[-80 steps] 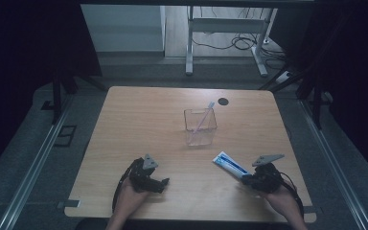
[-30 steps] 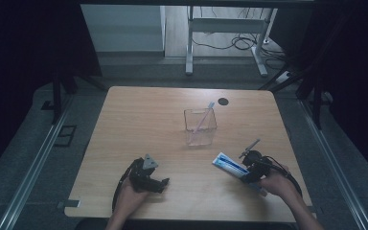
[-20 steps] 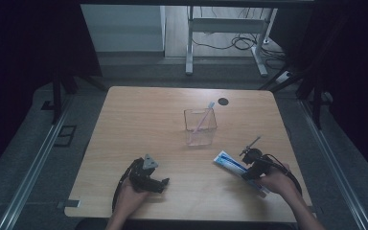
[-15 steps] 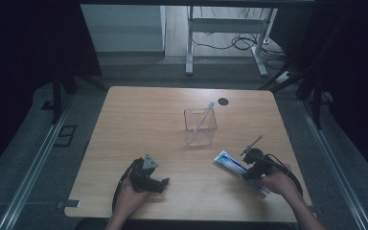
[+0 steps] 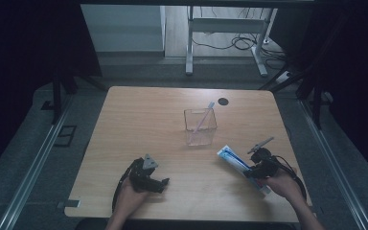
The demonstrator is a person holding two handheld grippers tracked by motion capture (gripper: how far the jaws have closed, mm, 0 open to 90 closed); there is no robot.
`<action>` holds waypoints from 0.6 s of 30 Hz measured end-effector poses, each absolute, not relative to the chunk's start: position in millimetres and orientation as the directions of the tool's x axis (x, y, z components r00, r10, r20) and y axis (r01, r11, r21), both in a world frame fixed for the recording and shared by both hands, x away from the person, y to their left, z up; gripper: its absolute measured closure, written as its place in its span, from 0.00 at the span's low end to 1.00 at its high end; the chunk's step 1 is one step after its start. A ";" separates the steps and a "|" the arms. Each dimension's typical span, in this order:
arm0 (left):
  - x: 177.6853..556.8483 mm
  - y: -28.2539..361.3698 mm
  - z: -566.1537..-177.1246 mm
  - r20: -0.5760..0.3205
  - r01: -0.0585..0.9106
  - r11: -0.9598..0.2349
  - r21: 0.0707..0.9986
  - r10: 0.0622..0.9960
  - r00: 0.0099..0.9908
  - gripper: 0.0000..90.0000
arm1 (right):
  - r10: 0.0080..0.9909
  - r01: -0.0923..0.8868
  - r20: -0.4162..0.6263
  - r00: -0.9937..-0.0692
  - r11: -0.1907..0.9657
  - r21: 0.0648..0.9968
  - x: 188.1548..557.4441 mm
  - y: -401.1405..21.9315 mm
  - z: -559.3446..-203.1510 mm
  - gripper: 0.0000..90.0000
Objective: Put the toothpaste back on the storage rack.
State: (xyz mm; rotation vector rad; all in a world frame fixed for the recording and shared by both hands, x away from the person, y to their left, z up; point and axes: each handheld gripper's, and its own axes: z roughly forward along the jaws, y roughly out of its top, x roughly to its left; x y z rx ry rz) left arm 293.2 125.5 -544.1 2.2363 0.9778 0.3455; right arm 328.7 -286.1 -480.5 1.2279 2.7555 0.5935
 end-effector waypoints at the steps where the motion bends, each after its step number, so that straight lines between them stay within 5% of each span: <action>1: 293.2 125.5 -544.1 -0.022 0.552 -0.500 0.667 0.728 0.685 0.05 | 0.729 0.701 0.098 -0.678 0.600 0.385 328.6 -287.1 -479.3 0.82; 18: 293.2 125.6 -544.1 -0.022 0.553 -0.500 0.667 0.728 0.685 0.05 | 0.722 0.637 0.116 -0.682 0.508 0.579 327.2 -287.1 -458.5 0.82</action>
